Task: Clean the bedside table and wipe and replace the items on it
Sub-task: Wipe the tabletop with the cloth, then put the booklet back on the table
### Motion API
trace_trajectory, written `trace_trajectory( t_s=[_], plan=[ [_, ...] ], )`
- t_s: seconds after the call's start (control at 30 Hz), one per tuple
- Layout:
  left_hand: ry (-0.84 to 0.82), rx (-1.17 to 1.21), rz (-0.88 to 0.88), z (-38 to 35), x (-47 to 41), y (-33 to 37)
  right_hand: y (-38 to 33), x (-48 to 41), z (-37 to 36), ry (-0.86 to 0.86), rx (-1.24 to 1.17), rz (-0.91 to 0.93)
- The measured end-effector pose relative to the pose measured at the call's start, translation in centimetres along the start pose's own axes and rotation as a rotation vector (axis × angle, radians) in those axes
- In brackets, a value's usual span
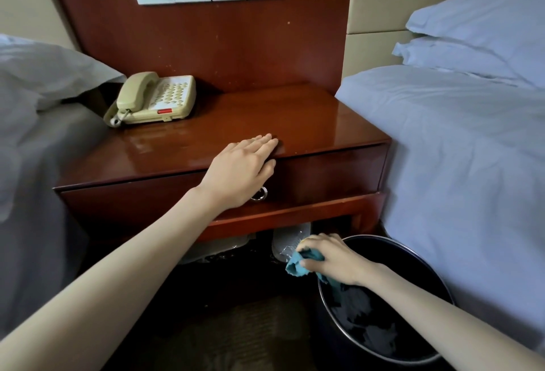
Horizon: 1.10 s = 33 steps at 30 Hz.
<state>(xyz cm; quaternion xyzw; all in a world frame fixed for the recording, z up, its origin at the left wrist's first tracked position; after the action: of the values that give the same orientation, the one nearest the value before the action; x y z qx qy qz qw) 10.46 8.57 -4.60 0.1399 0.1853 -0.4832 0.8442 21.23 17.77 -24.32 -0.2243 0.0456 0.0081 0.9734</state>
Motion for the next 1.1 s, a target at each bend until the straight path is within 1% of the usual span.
trace_trajectory(
  t_s=[0.1, 0.2, 0.3, 0.37, 0.53, 0.77, 1.0, 1.1],
  plan=[
    [-0.027, 0.022, -0.004, 0.1, -0.1, 0.0, -0.9, -0.3, 0.7, 0.005, 0.023, 0.024],
    [-0.068, 0.054, -0.010, 0.2, -0.3, -0.1, -2.0, -0.8, 1.0, -0.037, 0.042, 0.044],
    [-0.132, 0.234, 0.032, 0.9, -0.5, -0.7, -3.3, -1.3, 2.0, -0.051, 0.000, 0.044],
    [-0.124, 0.316, 0.065, 1.8, -0.6, -1.7, -4.7, -1.9, 3.3, -0.042, -0.055, 0.059],
    [-0.075, 0.377, 0.200, 4.7, -0.9, -6.1, -10.3, -4.3, 7.3, -0.024, -0.195, 0.162],
    [0.024, 0.355, 0.300, 11.4, -0.6, -11.3, -18.1, -8.3, 13.8, 0.059, -0.385, 0.323],
    [0.081, 0.228, 0.357, 18.3, 1.7, -17.0, -24.1, -14.7, 18.6, 0.167, -0.355, 0.426],
    [0.100, 0.174, 0.372, 20.8, 3.1, -19.6, -26.6, -17.2, 19.8, 0.195, -0.391, 0.457]
  ],
)
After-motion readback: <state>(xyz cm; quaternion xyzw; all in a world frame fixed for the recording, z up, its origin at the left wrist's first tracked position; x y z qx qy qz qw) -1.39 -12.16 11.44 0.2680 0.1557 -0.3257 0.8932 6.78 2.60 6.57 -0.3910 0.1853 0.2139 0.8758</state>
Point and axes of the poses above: each hand's wrist, its own x-axis away from the middle knuckle, its own z-axis out of the back of the hand, y = z × x, the point moved 8 cm from there along -x, towards the middle knuckle, and after that the axes turned 13 degrees about z, right-handed, at the moved point
